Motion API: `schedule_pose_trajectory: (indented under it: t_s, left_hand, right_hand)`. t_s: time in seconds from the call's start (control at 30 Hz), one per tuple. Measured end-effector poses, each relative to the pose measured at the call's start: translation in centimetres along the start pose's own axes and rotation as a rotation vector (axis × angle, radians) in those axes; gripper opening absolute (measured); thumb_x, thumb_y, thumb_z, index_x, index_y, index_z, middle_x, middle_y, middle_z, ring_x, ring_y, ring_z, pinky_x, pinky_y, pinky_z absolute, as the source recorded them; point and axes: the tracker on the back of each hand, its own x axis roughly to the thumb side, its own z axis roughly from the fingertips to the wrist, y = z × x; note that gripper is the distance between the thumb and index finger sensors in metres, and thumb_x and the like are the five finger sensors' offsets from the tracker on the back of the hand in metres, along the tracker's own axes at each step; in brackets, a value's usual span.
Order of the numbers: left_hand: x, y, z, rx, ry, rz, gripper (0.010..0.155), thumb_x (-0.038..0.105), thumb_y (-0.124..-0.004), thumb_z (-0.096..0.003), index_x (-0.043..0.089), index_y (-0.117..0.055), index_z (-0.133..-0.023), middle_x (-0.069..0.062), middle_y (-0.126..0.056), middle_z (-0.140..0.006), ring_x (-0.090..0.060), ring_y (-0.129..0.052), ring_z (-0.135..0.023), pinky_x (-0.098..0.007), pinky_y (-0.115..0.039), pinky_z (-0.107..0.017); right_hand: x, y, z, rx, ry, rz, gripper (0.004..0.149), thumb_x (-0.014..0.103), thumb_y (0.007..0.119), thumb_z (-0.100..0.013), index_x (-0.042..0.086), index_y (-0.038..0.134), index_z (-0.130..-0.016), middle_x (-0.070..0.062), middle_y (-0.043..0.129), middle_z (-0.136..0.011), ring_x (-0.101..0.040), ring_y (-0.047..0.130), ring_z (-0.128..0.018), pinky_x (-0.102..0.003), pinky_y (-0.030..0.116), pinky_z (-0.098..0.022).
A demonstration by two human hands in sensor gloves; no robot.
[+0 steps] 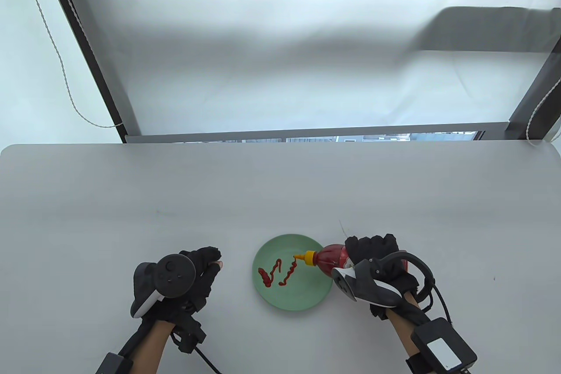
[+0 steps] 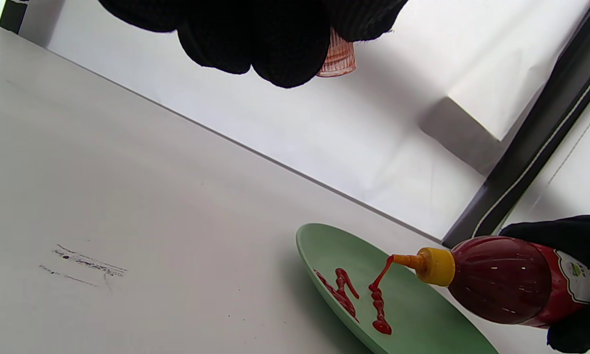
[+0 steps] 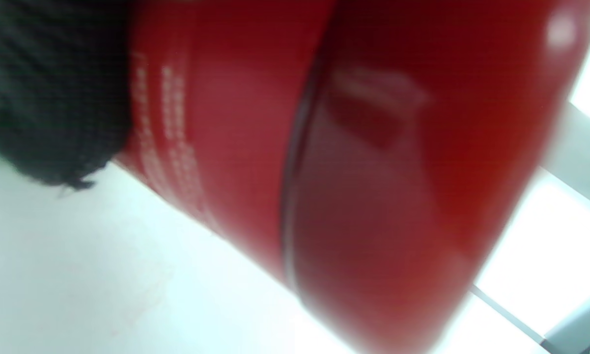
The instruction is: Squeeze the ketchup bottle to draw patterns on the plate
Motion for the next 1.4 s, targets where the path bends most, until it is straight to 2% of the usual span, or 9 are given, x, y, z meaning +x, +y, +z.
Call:
schedule_pose_trajectory:
  t_s: [0.27,0.97,1.4]
  left_hand:
    - [-0.1,0.1,0.0,0.004,0.005,0.003,0.046,0.029,-0.072,-0.0583,0.014,-0.062,-0.101,-0.013,-0.086,-0.089,-0.041,-0.076,-0.088,-0.061,-0.067,-0.06]
    - [0.1,0.0,0.2,0.016,-0.006,-0.019,0.046,0.03,-0.071,-0.0583,0.014,-0.062,-0.101,-0.012,-0.086,-0.089,-0.04,-0.076,-0.088,-0.06,-0.067,-0.06]
    - [-0.1,0.0,0.3,0.019,0.006,-0.008,0.046,0.029,-0.071,-0.0584,0.014,-0.062,-0.101,-0.012,-0.085,-0.089,-0.04,-0.076,-0.088,-0.06,-0.067,-0.06]
  right_hand:
    - [0.0,0.3,0.5,0.004,-0.018,0.014,0.096,0.064,0.102,-0.036,0.022,0.064,-0.113,-0.013,0.088,-0.101,-0.032,0.091,-0.089,-0.058,0.075,-0.075]
    - [-0.3,0.3,4.3,-0.006,-0.032,0.033,0.095,0.064,0.102,-0.035,0.021,0.066,-0.111,-0.014,0.089,-0.099,-0.032,0.092,-0.088,-0.058,0.076,-0.075]
    - [-1.5,1.3,2.9,0.02,0.035,0.035,0.095,0.064,0.102,-0.035,0.02,0.067,-0.111,-0.014,0.089,-0.099,-0.032,0.092,-0.087,-0.058,0.076,-0.075]
